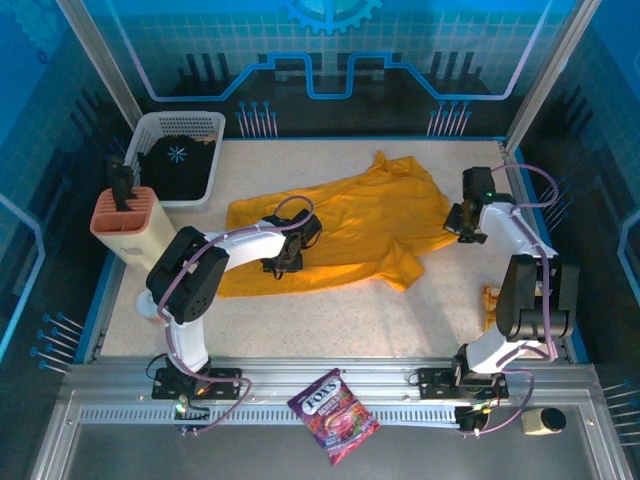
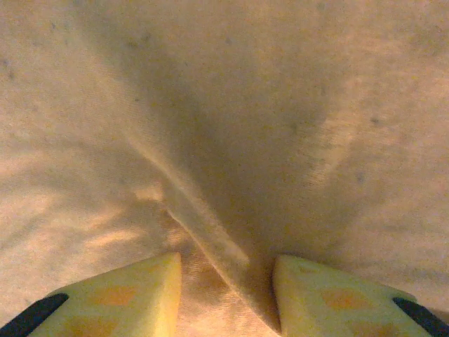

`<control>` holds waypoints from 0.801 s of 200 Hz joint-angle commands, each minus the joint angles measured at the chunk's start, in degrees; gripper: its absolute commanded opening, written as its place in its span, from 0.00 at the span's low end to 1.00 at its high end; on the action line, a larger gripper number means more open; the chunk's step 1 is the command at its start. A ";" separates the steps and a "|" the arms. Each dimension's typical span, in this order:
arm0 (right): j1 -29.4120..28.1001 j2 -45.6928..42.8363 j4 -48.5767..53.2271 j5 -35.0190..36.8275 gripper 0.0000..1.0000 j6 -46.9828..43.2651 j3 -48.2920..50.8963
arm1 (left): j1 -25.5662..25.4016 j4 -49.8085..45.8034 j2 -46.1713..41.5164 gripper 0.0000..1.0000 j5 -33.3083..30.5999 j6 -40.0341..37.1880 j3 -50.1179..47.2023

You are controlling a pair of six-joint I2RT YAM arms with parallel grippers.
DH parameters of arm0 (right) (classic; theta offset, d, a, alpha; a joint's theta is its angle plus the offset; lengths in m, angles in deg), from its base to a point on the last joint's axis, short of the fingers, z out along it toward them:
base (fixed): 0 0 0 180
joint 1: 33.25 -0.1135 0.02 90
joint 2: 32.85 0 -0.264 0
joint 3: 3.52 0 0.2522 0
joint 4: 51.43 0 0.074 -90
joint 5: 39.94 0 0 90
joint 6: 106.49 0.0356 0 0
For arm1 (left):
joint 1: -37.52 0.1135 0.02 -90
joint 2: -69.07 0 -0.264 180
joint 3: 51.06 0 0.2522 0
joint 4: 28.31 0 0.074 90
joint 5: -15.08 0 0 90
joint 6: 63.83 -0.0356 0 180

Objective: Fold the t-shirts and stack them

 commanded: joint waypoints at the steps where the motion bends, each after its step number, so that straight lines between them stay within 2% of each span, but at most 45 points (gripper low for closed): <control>1: 2.24 3.96 7.62 9.73 0.00 -5.81 -2.56 | -0.05 -2.49 2.18 0.41 0.15 -1.18 -2.08; 55: 3.71 14.31 10.79 18.98 0.00 -7.60 -9.38 | -0.03 -2.90 0.84 0.40 -0.67 -1.11 -3.21; 70: 3.72 15.30 10.66 18.70 0.23 -7.98 -10.02 | -0.05 -2.91 0.89 0.40 -0.86 -1.02 -3.48; 82: 3.73 15.12 10.38 17.37 0.35 -8.52 -10.07 | -0.05 -2.90 0.93 0.40 -0.70 -0.86 -3.57; 100: 3.26 12.70 10.38 14.38 0.45 -8.89 -9.25 | -0.08 -2.68 0.93 0.40 -0.51 -0.82 -3.57; 112: 2.62 9.28 10.62 10.57 0.47 -8.92 -7.90 | -0.01 -2.72 1.04 0.40 -0.51 -0.91 -3.33; 134: -0.27 -0.75 10.09 -0.24 0.48 -7.10 -1.64 | -0.08 -2.85 1.11 0.40 -0.51 -1.30 -2.49; 160: -6.04 -14.23 7.63 -13.69 0.48 -0.62 10.38 | -0.10 -3.59 0.39 0.40 0.68 -1.90 -0.82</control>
